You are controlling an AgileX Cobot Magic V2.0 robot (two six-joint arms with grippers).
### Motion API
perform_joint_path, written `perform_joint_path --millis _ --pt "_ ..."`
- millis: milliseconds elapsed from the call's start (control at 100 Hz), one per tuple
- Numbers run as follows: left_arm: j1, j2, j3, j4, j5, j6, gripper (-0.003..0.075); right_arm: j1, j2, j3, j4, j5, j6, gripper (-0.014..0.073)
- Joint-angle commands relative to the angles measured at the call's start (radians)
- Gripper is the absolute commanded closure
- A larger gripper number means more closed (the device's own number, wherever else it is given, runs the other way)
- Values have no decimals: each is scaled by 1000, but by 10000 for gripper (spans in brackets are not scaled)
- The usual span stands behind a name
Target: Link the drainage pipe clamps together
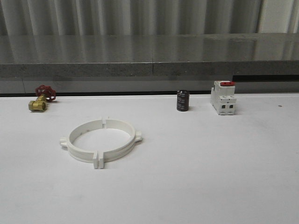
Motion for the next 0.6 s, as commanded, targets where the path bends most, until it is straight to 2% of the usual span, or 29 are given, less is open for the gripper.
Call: perform_joint_path --millis 0,240,300,340,590 --pt "4 -33 26 11 -106 -23 741 -5 -22 -16 3 -78 -10 659" --pt "8 -166 182 11 -177 -23 741 -5 -22 -16 3 -78 -10 659" --pt "10 -176 233 6 -259 -23 741 -5 -21 -16 3 -78 -10 659" --pt "12 -174 225 4 -208 -21 741 -5 -21 -16 3 -78 -10 659" --pt "12 -174 227 4 -229 -21 741 -5 -18 -16 3 -78 -10 659"
